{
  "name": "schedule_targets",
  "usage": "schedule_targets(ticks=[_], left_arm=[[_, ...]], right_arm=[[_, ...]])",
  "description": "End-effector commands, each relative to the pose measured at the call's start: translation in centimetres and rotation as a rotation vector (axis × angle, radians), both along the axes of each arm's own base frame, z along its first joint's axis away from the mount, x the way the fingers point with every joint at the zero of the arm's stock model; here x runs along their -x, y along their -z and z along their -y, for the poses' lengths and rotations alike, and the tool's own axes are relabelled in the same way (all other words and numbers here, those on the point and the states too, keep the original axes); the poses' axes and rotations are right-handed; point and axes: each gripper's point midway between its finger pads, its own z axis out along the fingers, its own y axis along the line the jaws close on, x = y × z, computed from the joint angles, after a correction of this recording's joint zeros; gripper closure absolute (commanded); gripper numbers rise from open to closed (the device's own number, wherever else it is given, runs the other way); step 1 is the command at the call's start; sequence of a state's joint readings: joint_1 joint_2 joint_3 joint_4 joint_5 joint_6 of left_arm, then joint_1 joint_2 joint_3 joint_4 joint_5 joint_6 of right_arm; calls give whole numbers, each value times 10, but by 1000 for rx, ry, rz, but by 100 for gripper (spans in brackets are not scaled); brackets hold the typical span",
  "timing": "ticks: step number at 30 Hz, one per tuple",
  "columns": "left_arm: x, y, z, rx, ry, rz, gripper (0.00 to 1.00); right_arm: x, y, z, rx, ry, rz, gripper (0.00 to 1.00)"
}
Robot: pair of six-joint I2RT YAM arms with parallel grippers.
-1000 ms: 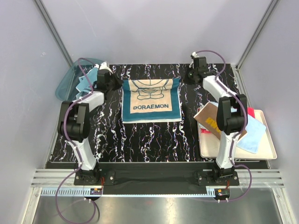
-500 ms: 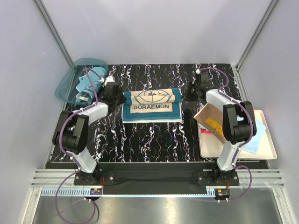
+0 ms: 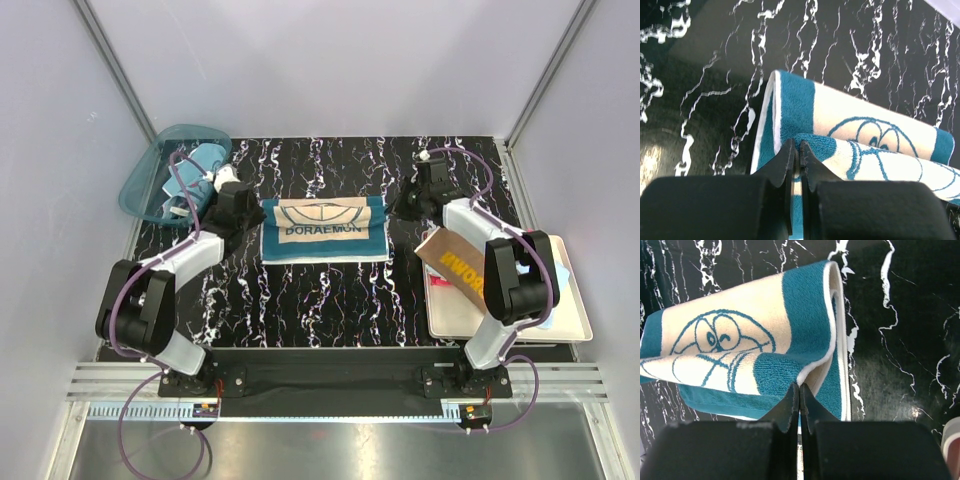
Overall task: Fold and stack the towels
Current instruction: Fold the towel
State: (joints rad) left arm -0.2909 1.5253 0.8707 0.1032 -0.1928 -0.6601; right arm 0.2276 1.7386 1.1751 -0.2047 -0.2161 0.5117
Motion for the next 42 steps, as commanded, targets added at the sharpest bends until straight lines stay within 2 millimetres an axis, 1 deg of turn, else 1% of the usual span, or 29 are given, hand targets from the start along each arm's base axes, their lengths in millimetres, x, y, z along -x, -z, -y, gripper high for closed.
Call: schedule_targets(ticks=[1, 2, 3, 7, 9, 14, 16, 21, 24, 27, 28, 30, 31, 36, 37, 40, 41, 42], left_arm=[[5, -6, -7, -4, -46, 42, 100], [8, -2, -8, -5, -48, 35, 100], [9, -4, -8, -2, -48, 42, 100], [20, 1, -10, 1, -46, 35, 100], [24, 2, -11, -3, -48, 34, 100], [29, -2, -8, 8, -30, 45, 100], [34, 1, -8, 9, -28, 43, 100], [38, -7, -9, 11, -24, 62, 100], [42, -7, -8, 5, -18, 63, 100], [47, 4, -10, -1, -19, 40, 100], [49, 9, -10, -4, -15, 26, 100], [53, 16, -9, 1, -10, 10, 100], [54, 20, -8, 5, -8, 3, 100], [60, 34, -5, 25, 5, -26, 100], [63, 39, -5, 27, 9, -36, 99], [67, 45, -1, 42, 24, -48, 92], [68, 44, -1, 45, 25, -45, 91], [69, 45, -1, 48, 27, -43, 87]], right_arm=[[0, -17, 4, 9, 33, 49, 100], [3, -15, 2, 7, 31, 42, 100], [5, -14, 3, 9, 30, 39, 100], [10, -10, 5, 18, 44, 31, 100], [11, -13, 4, 11, 44, 40, 100], [15, -12, 6, 14, 56, 34, 100], [16, -14, 6, 17, 56, 38, 100], [17, -25, 8, 19, 66, 56, 100], [20, -23, 9, 18, 68, 52, 100], [24, -14, 8, 9, 63, 34, 100], [28, -7, 8, 10, 62, 20, 100], [30, -3, 7, 0, 63, 21, 100], [33, 2, 7, -1, 61, 8, 100], [41, 14, 5, -7, 61, -9, 100], [44, 20, 5, -6, 61, -22, 100], [46, 25, 6, -5, 62, -28, 99], [46, 25, 5, -8, 61, -28, 97], [46, 25, 5, -8, 59, -28, 93]])
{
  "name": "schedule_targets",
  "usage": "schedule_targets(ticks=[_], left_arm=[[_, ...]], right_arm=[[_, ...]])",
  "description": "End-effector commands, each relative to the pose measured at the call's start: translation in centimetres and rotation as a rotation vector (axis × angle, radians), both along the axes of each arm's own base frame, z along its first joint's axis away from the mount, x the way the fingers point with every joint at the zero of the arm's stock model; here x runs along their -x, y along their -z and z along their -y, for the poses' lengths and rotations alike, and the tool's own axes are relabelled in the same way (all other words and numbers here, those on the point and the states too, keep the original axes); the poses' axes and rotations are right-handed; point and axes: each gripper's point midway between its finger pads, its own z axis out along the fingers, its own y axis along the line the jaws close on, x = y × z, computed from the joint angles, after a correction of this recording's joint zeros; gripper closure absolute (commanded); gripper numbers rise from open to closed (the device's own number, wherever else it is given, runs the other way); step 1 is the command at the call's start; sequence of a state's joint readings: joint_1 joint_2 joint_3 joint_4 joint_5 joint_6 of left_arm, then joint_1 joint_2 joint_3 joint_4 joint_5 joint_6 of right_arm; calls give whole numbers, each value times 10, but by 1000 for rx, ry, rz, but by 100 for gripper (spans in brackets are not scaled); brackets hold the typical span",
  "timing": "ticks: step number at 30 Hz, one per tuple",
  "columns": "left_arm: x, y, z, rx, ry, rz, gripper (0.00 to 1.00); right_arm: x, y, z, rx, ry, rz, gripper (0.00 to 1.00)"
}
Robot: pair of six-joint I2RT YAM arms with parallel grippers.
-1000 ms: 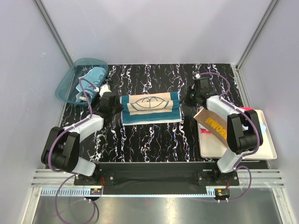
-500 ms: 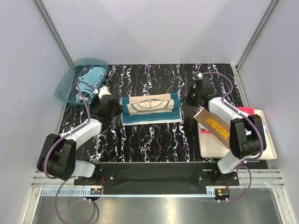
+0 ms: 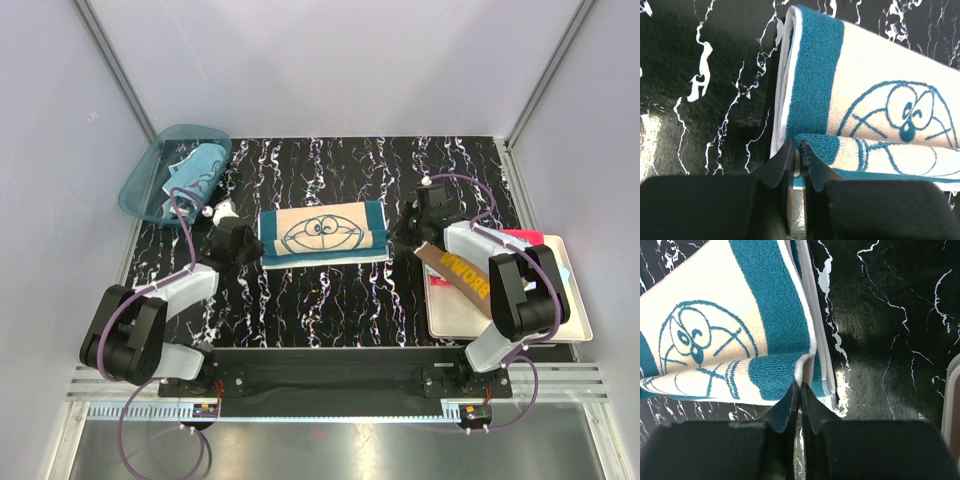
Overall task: Fold and stack the towels
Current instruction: Fold the towel
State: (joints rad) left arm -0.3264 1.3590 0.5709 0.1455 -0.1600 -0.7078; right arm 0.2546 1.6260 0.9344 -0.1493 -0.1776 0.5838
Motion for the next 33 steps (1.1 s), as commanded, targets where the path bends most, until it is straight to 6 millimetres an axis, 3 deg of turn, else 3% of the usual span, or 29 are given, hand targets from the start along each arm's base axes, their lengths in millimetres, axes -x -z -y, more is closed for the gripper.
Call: schedule_targets(ticks=[1, 3, 7, 9, 14, 18, 20, 22, 24, 30, 33], left_arm=[[-6, -7, 0, 18, -7, 54, 84], [-3, -11, 0, 20, -6, 61, 76], [-2, -30, 0, 31, 0, 93, 68], [-3, -46, -1, 36, -3, 120, 67], [-4, -76, 5, 64, 16, 177, 66], [-11, -80, 22, 77, 73, 179, 66], [-14, -74, 35, 95, 118, 152, 68], [-17, -55, 45, 88, 142, 102, 70], [-15, -32, 48, 85, 140, 35, 71], [11, 30, 49, 147, 83, -171, 77], [18, 45, 46, 150, 58, -220, 78]], right_arm=[[-9, -13, -3, -11, 5, 63, 89], [-7, -19, -3, -19, 1, 75, 77], [-3, -36, -3, -13, -16, 93, 58], [-5, -54, -1, -11, -12, 128, 57], [-5, -70, -1, 18, -27, 151, 57], [-8, -68, -28, 26, -95, 137, 58], [-10, -52, -39, 44, -117, 101, 58], [-12, -45, -53, 39, -139, 86, 59], [-11, -23, -56, 47, -146, 37, 61], [5, 20, -44, 103, -126, -59, 61], [14, 34, -35, 136, -115, -90, 61]])
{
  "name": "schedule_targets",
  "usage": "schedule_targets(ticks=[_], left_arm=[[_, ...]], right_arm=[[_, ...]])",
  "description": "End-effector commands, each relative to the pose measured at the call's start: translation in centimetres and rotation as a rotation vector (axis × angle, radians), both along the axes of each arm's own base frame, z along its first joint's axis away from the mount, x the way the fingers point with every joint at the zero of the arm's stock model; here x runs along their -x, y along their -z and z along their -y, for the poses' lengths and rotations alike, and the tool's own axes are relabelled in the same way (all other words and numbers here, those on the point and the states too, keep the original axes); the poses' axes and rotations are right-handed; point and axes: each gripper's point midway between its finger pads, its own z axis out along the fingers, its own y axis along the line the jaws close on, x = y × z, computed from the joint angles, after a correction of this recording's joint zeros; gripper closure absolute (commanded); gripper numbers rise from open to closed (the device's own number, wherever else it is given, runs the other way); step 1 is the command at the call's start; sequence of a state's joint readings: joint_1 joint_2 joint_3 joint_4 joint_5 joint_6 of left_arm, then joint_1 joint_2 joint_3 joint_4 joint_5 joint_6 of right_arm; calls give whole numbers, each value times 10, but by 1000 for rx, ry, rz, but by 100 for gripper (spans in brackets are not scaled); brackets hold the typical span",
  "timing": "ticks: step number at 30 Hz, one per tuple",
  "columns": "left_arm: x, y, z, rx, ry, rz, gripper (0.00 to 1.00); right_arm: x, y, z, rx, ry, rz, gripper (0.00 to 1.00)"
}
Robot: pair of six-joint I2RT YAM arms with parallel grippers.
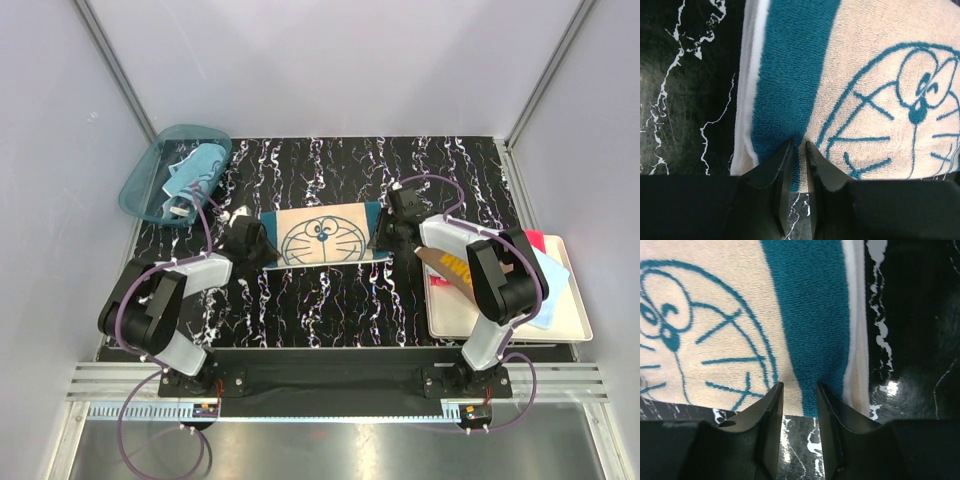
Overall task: Fold and stack the towels
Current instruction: Fold the towel
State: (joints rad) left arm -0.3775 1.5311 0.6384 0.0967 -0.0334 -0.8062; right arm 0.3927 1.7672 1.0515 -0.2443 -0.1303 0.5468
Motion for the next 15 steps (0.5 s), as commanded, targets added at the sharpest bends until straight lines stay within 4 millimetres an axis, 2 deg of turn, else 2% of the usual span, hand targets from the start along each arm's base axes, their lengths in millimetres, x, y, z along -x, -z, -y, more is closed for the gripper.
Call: schedule_targets(ticks=[1, 6, 10, 15], left_arm=[[4, 7, 2, 53, -42, -41, 78], [12, 14, -9, 38, -73, -75, 80], [13, 13, -28, 6, -117, -81, 80], [12, 3, -53, -34, -181, -42, 80]], right_arm=[[4, 8, 14, 62, 30, -2, 61], [16, 13, 28, 107, 52, -13, 60], [24, 11, 32, 115, 58, -14, 61], [29, 1, 21, 70, 30, -9, 62]])
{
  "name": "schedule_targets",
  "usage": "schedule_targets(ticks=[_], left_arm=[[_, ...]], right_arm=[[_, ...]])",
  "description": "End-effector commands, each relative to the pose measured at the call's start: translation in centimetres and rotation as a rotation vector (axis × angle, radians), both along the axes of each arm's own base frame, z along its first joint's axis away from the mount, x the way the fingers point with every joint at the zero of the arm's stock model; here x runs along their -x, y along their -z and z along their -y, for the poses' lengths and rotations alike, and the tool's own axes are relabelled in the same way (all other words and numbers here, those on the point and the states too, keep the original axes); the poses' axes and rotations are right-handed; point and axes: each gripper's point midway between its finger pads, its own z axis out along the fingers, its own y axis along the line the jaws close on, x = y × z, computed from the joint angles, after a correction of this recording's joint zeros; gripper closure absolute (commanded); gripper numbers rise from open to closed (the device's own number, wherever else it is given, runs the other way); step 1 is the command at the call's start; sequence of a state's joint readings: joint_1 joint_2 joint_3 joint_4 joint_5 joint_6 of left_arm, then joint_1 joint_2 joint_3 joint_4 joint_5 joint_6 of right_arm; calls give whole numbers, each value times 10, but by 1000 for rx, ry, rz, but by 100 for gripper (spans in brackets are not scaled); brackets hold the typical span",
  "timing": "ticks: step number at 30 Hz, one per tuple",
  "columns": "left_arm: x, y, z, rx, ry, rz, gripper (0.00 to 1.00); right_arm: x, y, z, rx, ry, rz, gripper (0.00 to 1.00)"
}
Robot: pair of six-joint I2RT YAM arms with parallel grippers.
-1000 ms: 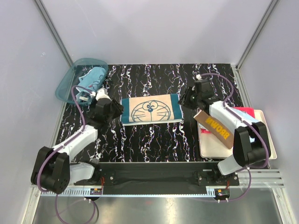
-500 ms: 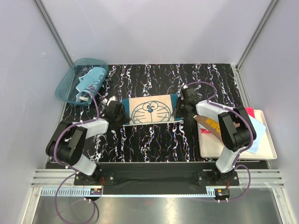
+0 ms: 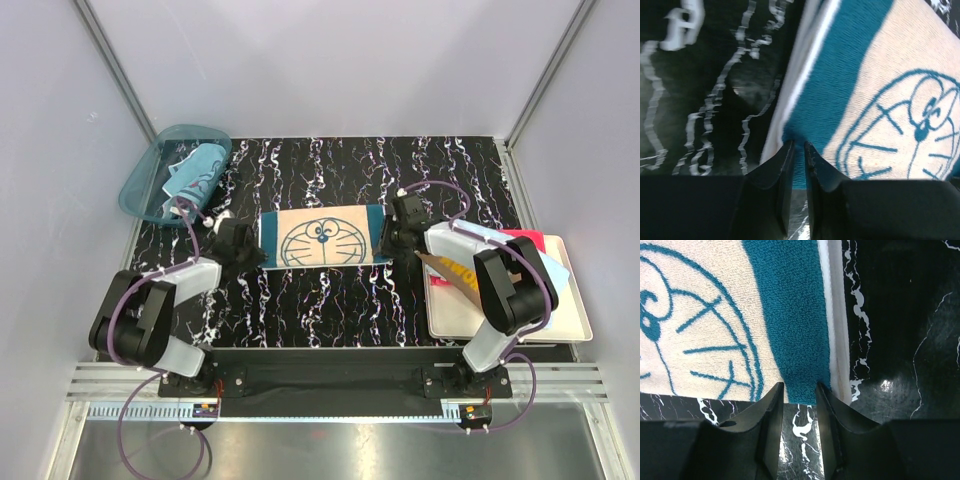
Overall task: Fold and stack the towels
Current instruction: Fold the towel, then neatly place the folded towel into the bin
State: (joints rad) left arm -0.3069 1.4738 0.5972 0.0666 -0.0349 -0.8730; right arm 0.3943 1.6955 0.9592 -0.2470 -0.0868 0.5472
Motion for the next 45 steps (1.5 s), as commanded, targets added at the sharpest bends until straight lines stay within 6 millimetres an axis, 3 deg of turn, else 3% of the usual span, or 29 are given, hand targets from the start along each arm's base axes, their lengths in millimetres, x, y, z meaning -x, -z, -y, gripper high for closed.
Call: schedule_targets(ticks=[1, 4, 8, 15, 17, 22, 26, 31, 38, 45], left_arm=[[12, 6, -32, -84, -73, -39, 80], [8, 1, -38, -95, -75, -24, 80], [0, -12, -26, -70, -2, 16, 80], [-8, -47, -13, -76, 61, 109, 78], [-9, -56, -13, -88, 55, 132, 77], [-6, -78, -1, -91, 88, 171, 76], [1, -103, 9, -81, 132, 217, 76], [18, -125, 27, -50, 233, 244, 74], [34, -147, 27, -39, 289, 278, 73], [40, -165, 24, -62, 314, 306, 73]], right_arm=[[10, -6, 3, 29, -2, -1, 61], [18, -6, -4, 27, -21, 0, 62], [17, -21, 5, 60, -6, 37, 60], [-15, -78, 15, 122, 39, 180, 52], [-29, -82, 17, 151, 57, 196, 49], [-63, -56, 25, 108, 53, 143, 39], [-79, -52, 10, 46, -32, 171, 25], [-80, -35, -1, 23, -105, 143, 22], [-68, -2, 8, 74, -78, 67, 27], [-54, 19, -7, 178, -94, 17, 33]])
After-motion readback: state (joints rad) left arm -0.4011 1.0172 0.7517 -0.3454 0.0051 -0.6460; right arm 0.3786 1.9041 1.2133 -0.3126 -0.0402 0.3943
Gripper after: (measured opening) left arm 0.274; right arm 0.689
